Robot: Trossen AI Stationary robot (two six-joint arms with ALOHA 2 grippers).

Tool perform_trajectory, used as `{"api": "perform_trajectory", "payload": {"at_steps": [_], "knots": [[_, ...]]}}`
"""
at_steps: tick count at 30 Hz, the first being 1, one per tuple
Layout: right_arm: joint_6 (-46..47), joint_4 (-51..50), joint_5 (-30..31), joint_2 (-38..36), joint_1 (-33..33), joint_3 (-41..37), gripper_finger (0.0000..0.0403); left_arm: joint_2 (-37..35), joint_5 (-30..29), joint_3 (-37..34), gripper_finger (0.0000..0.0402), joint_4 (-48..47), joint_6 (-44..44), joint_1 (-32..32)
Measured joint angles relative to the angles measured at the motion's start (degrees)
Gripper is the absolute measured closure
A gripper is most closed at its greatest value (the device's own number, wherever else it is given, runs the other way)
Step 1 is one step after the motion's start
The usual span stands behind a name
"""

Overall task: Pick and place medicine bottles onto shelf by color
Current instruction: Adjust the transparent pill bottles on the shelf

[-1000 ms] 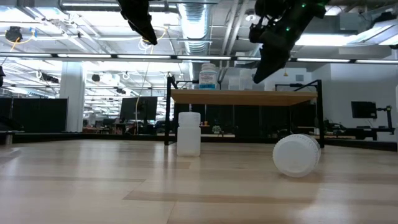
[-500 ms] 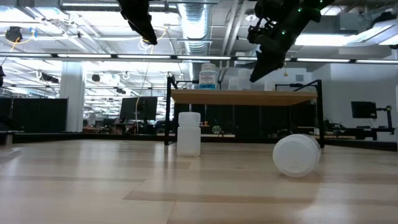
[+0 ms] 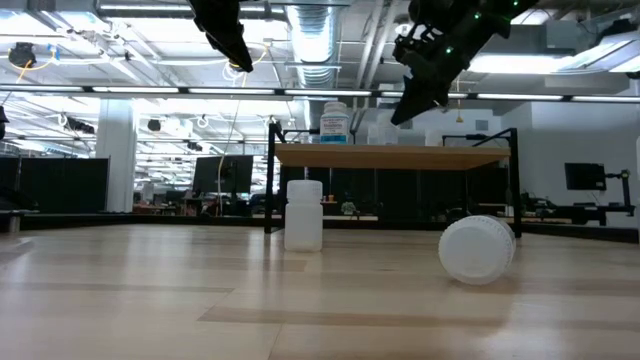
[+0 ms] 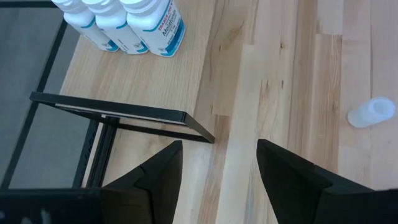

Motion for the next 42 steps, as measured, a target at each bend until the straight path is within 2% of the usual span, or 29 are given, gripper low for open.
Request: {"api": "perform_trajectory", "payload": {"at_steps": [14,27,36,42], "knots": [[-1.05,0.76,0.49,5.39,-0.93,2.25,0.0347,0.00,0.20,0.00,0.0207,0.16,0.00,0.00],[-3.06,1.99,2.24,4.87,-1.62,2.93,0.0347,0.00,0.18,0.00,0.0207,0.15,-0.44,0.00],[-2.88,-2.31,2.45,4.31,-0.68,2.89,0.0347,0.00,0.20,0.00,0.0207,0.13,-0.68,0.00],[-2.85,-2.18,5.28,4.32,-1.39,2.91,0.0347,0.00,0.20,0.00,0.0207,0.13,-0.68,0.00]]}}
